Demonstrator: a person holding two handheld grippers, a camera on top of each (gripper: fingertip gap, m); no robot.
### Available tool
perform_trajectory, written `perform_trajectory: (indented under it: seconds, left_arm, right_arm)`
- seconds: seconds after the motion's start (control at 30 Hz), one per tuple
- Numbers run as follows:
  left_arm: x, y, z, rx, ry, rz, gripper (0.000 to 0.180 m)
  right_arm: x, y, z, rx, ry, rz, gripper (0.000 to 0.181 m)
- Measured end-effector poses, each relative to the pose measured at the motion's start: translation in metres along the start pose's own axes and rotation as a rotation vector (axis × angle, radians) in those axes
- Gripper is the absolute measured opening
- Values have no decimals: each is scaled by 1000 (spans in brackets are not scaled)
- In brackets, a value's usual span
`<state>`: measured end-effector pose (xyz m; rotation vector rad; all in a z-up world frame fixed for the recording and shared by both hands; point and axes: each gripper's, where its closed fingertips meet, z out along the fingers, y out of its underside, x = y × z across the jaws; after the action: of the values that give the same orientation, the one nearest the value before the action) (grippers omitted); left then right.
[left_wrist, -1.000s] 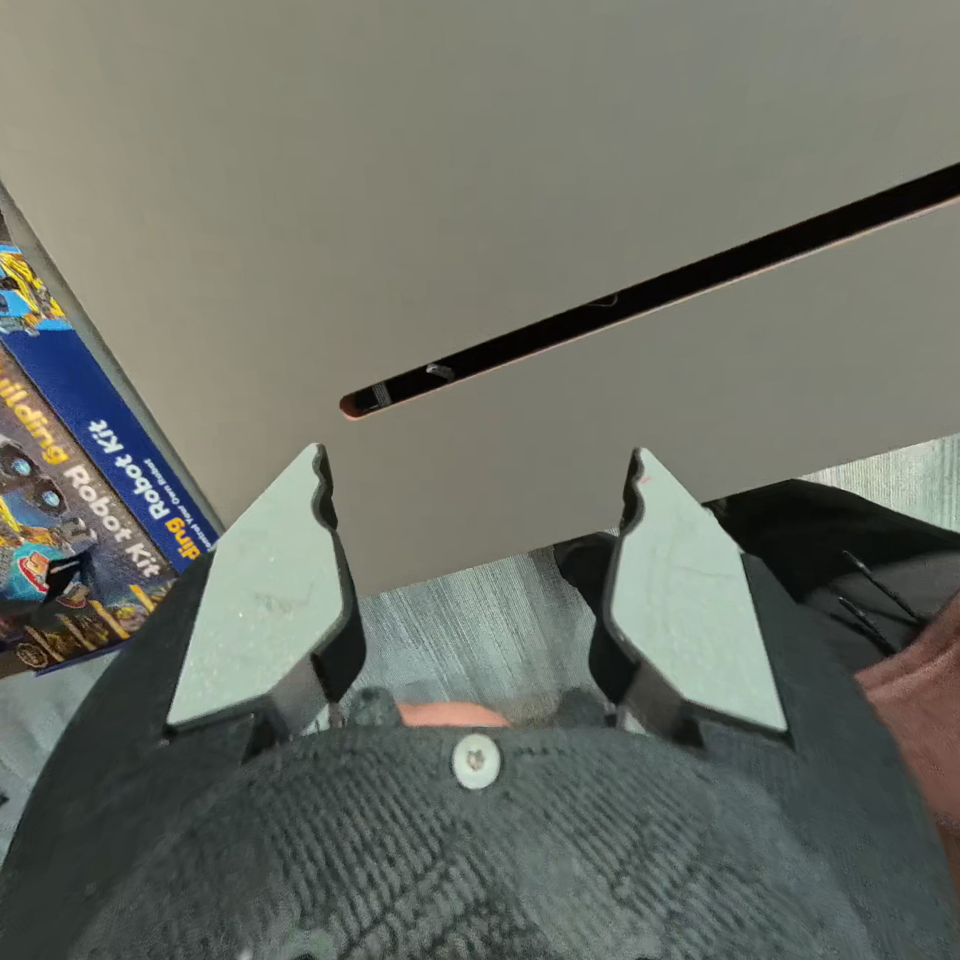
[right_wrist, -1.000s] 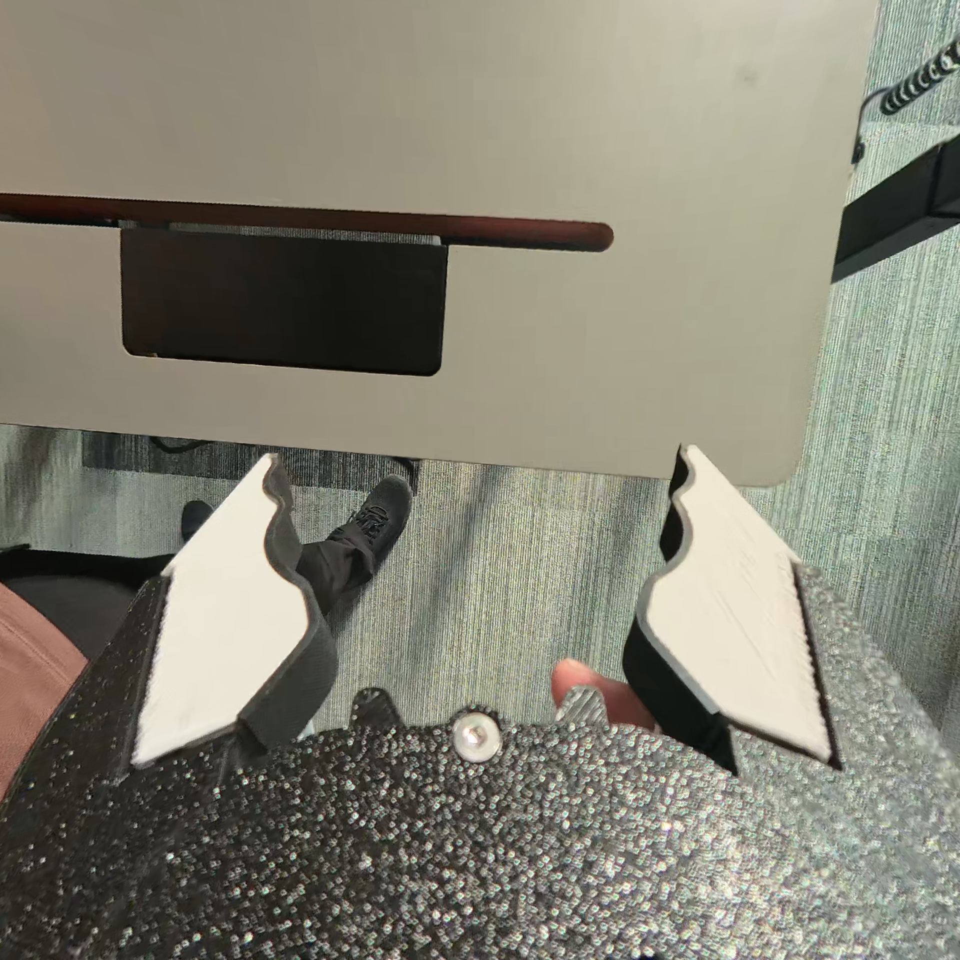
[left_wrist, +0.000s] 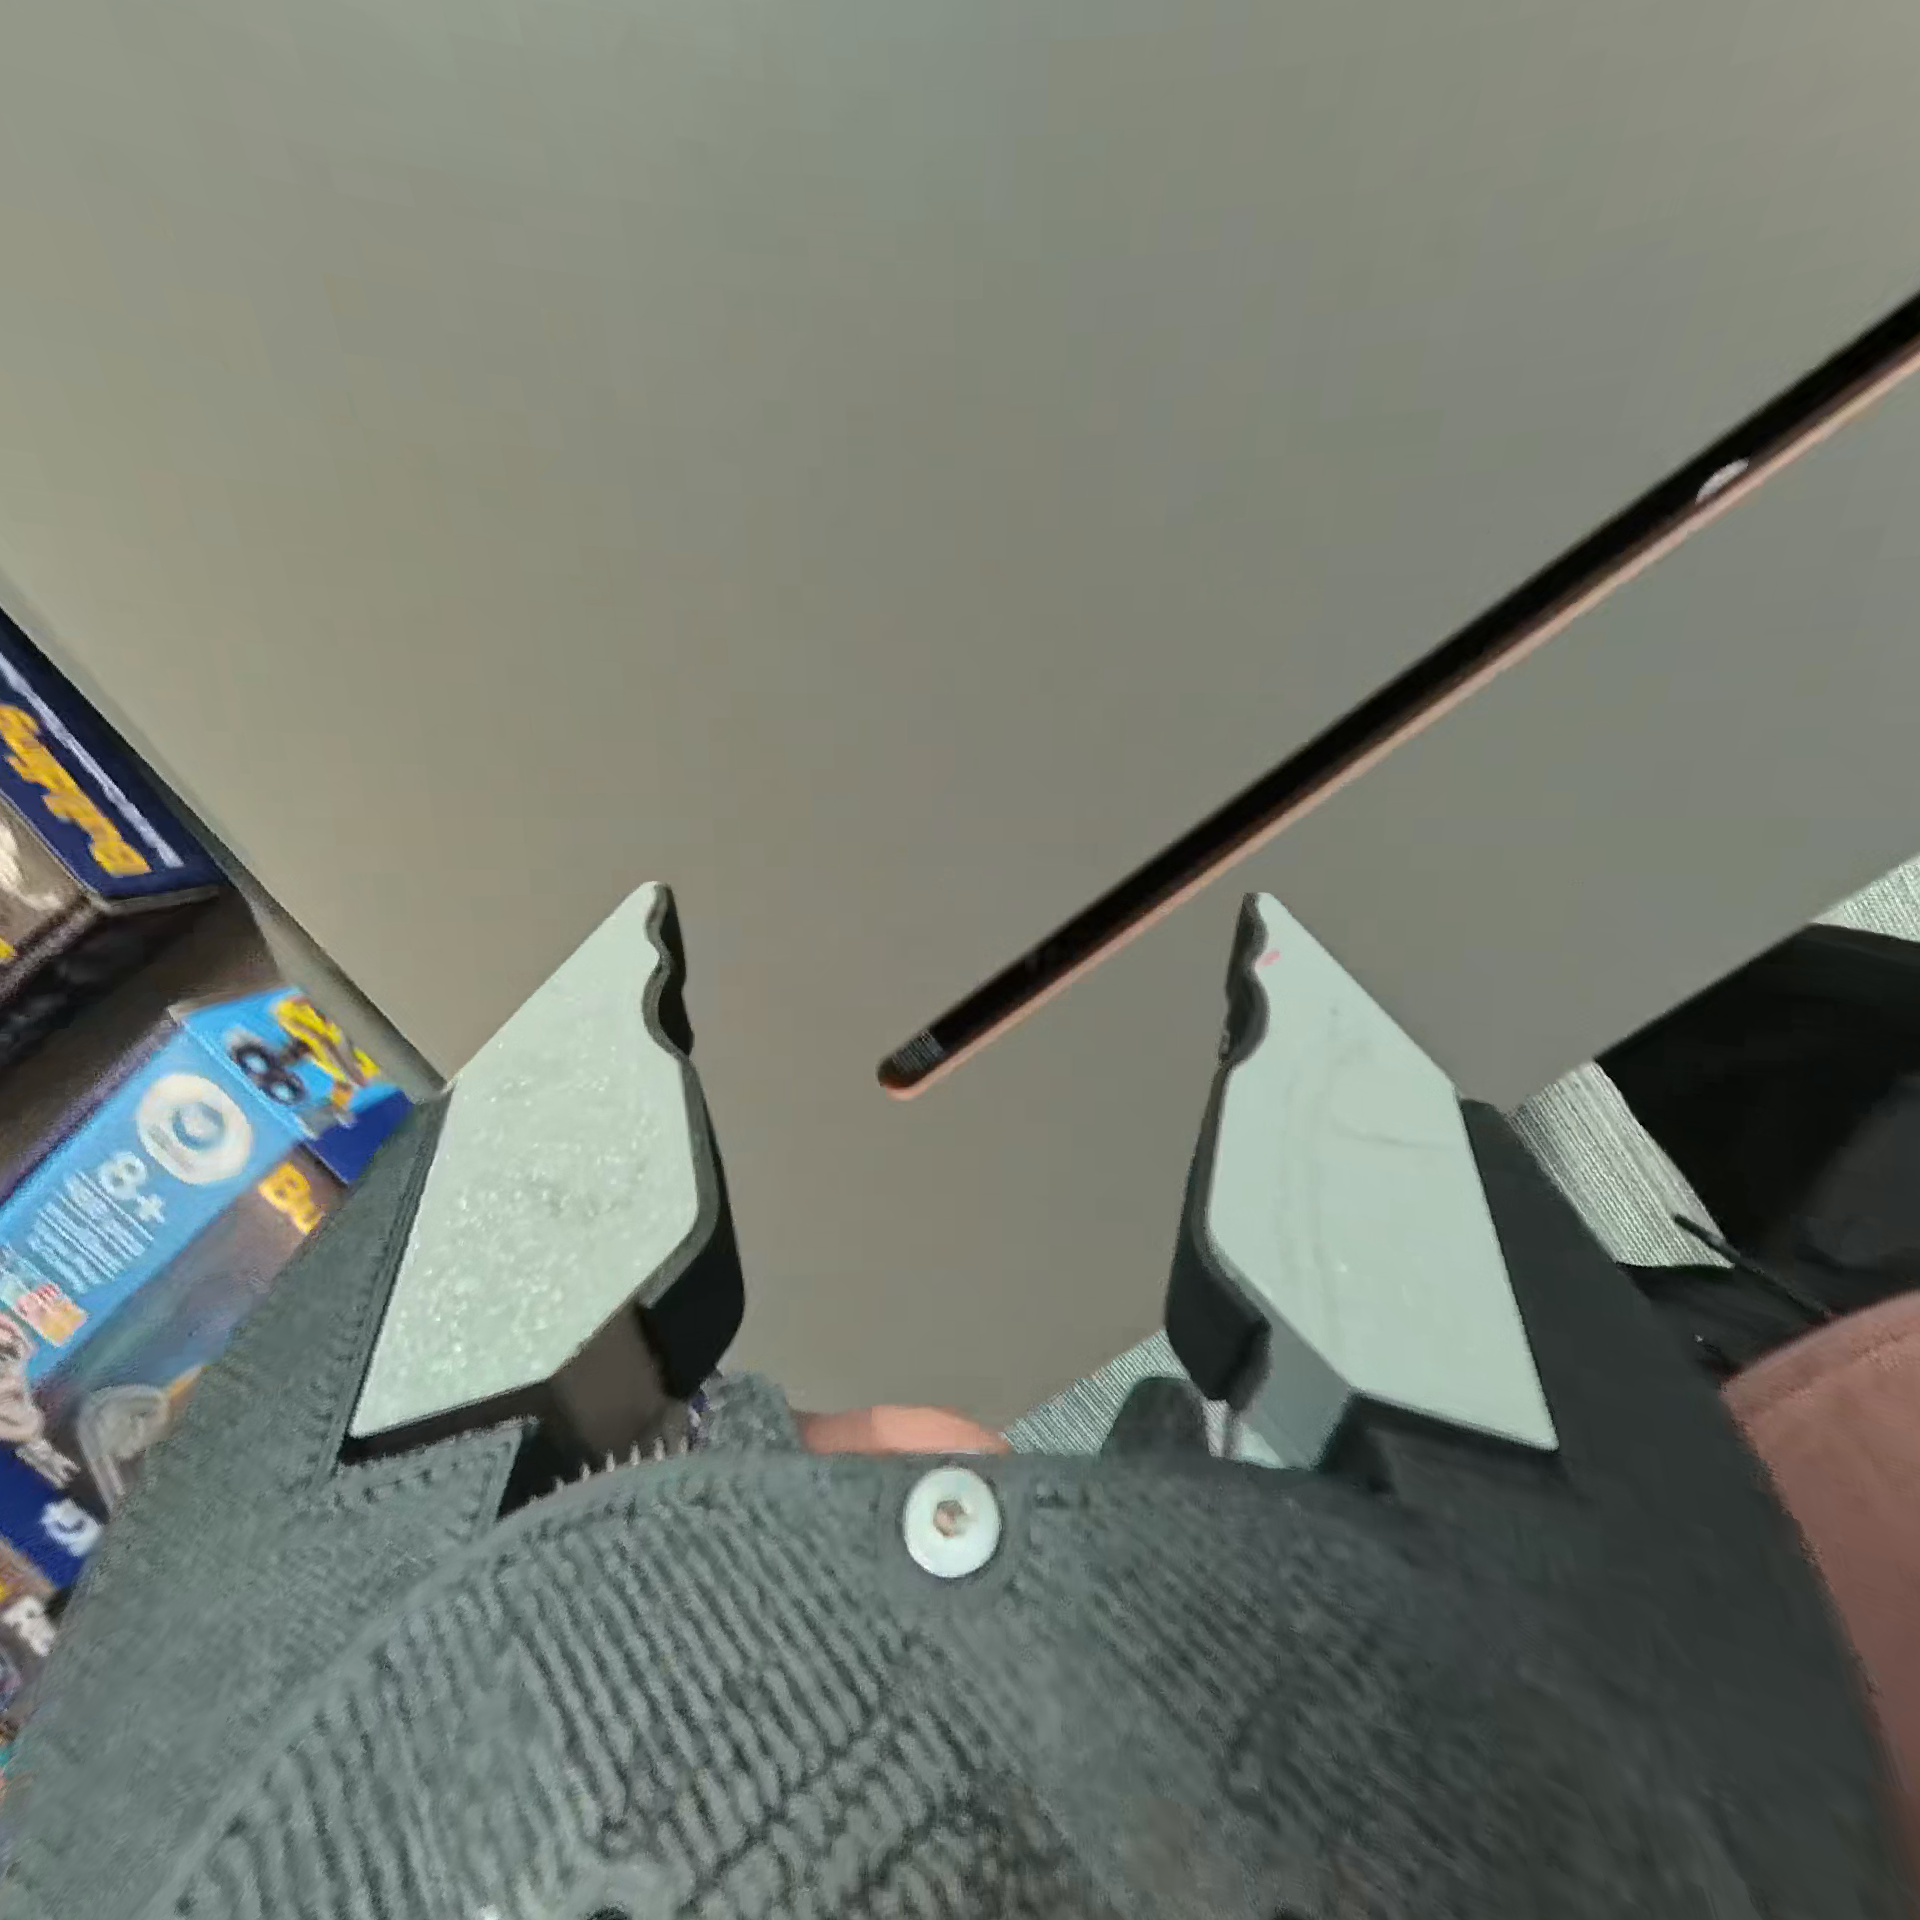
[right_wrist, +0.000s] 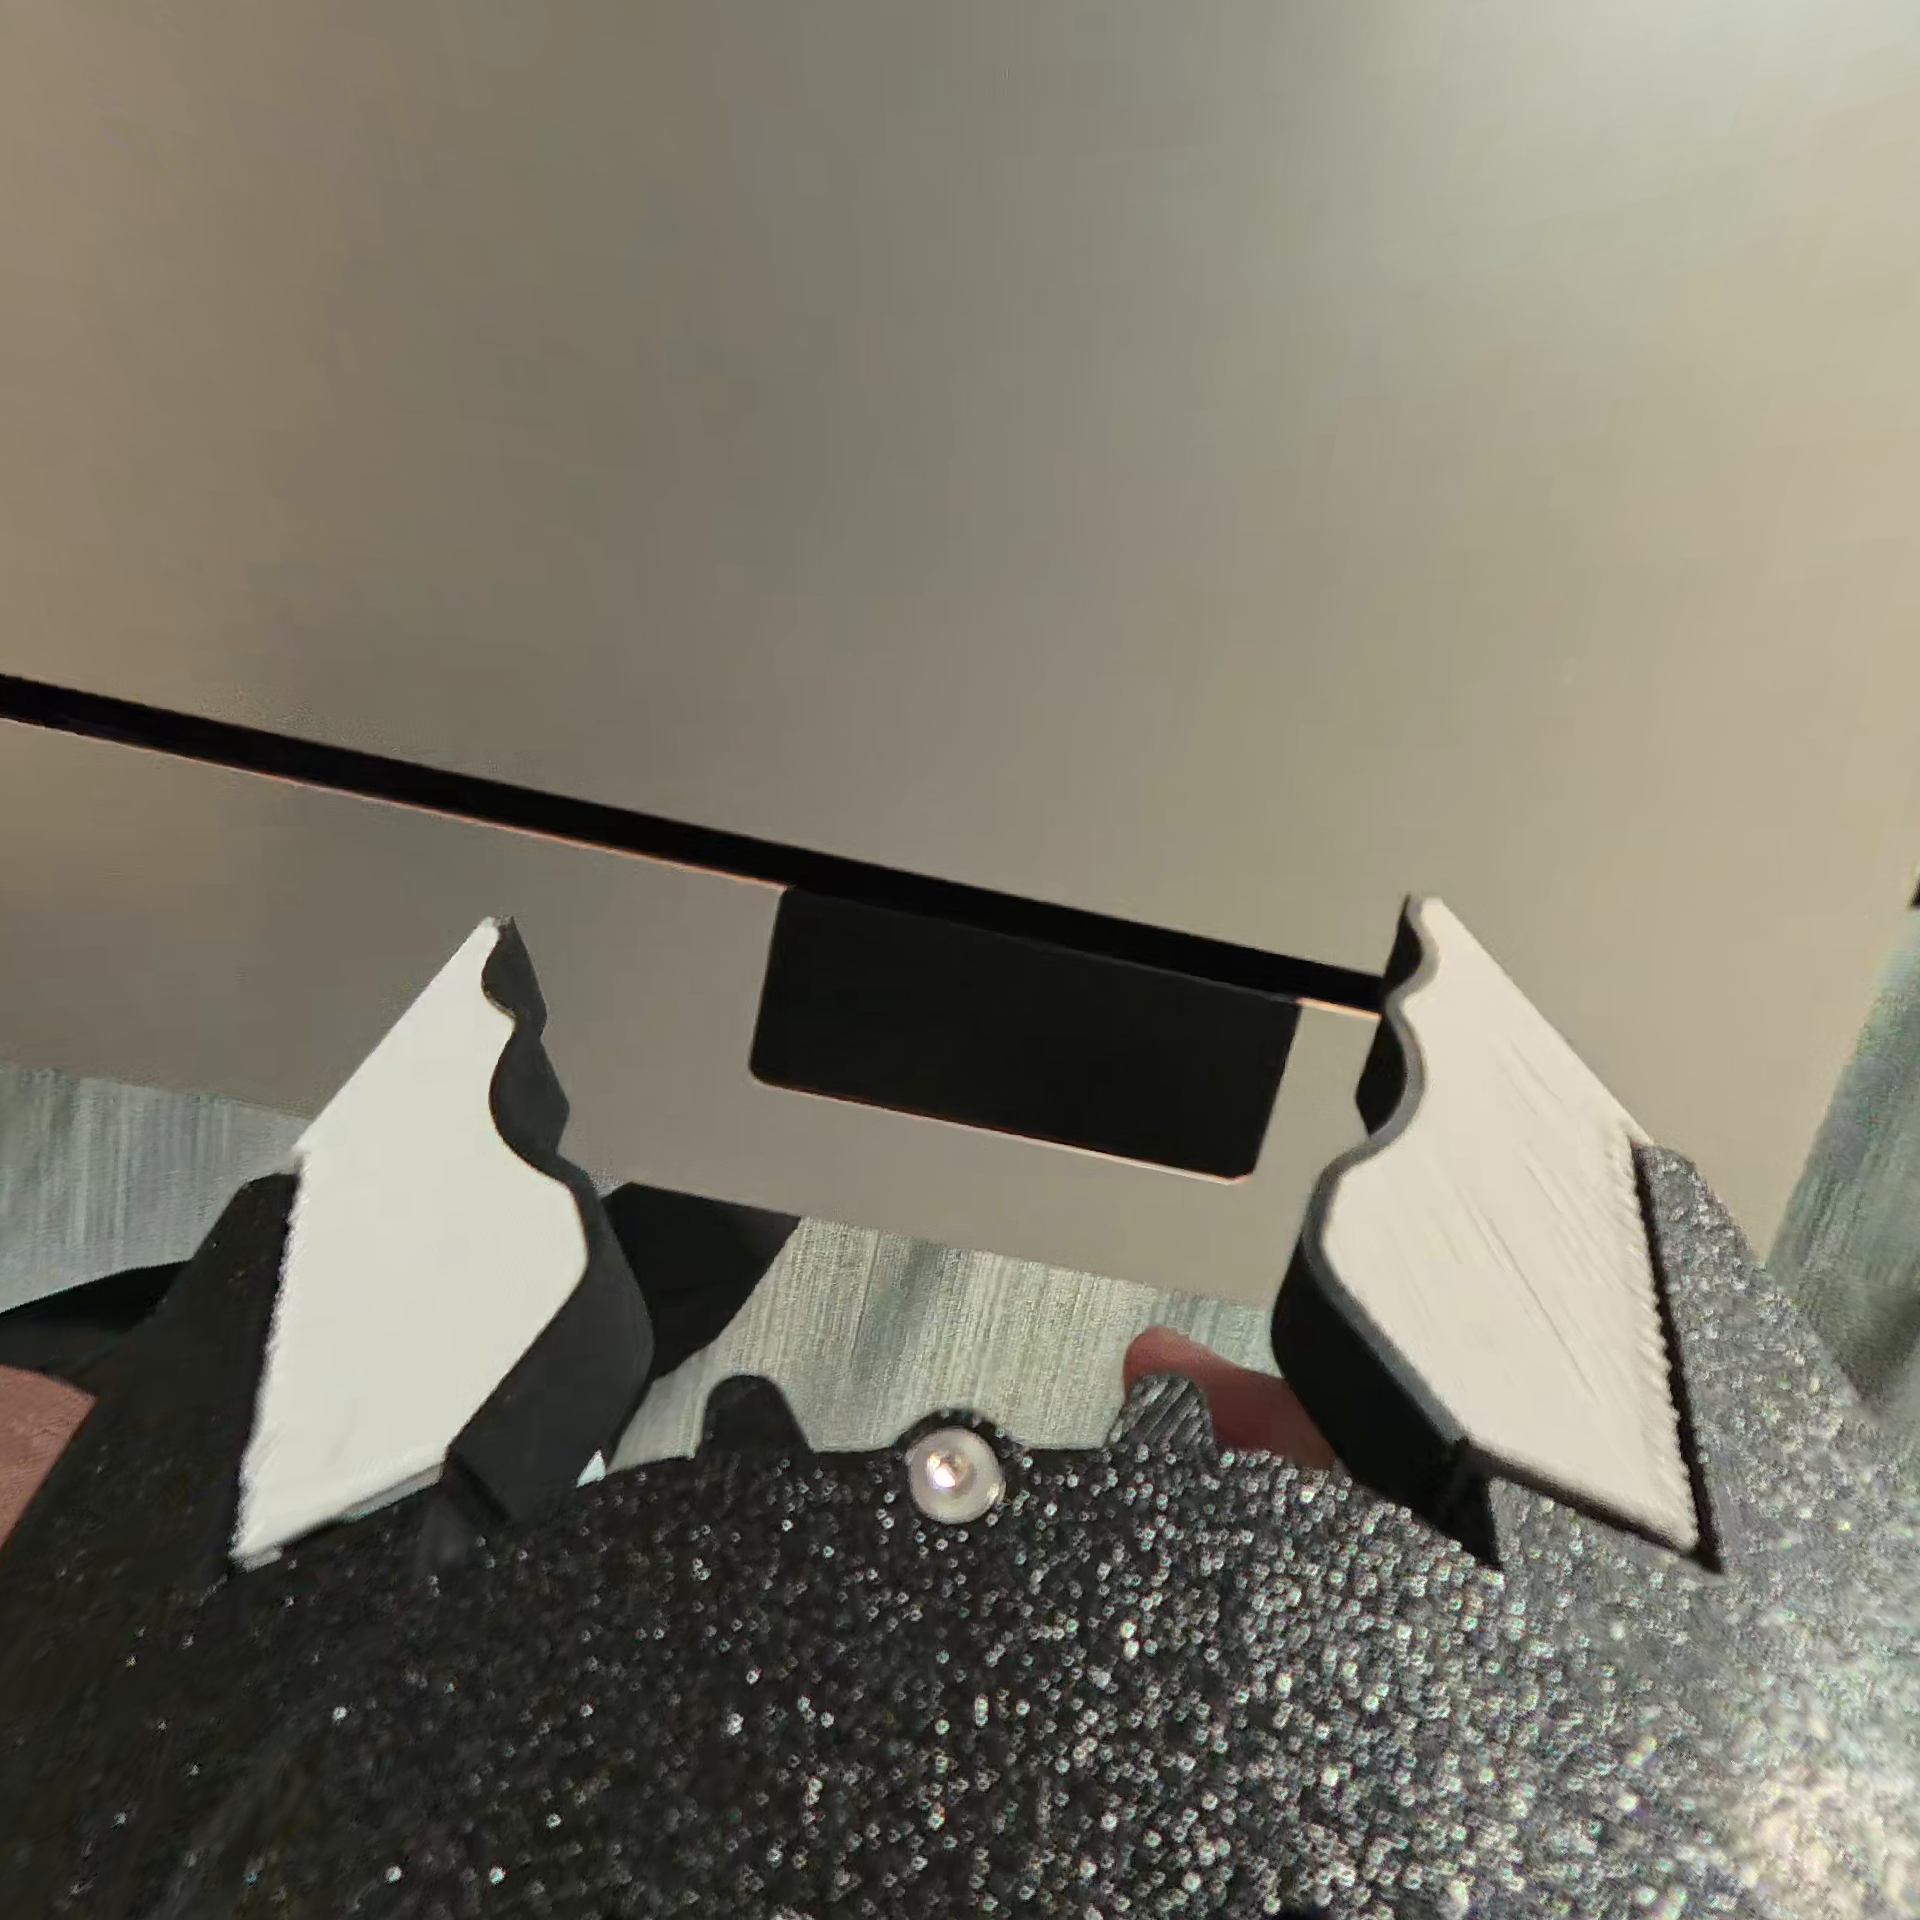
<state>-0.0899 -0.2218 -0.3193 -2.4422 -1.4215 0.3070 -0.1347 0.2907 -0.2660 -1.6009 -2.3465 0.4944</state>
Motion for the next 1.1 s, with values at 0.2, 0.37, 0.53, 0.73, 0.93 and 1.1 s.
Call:
perform_trajectory:
  seconds: [0.2,0.37,0.53,0.73,0.93,1.1]
  left_arm:
    - [-34,-122,14,15,8,21,110]
    - [-25,-214,30,-36,52,11,107]
    - [-28,-252,46,-63,27,-139,109]
    - [-50,-222,50,-112,-64,-175,106]
    - [0,-191,33,57,6,-165,101]
    - [73,-110,20,151,53,-125,103]
  right_arm:
    - [116,-80,39,3,-40,-159,155]
    - [207,-135,78,-42,-92,-299,157]
    - [298,-168,108,-79,-70,-260,157]
    - [374,-153,112,-85,-56,-152,157]
    - [378,-95,78,11,-125,-48,156]
    - [336,-13,23,194,-150,28,151]
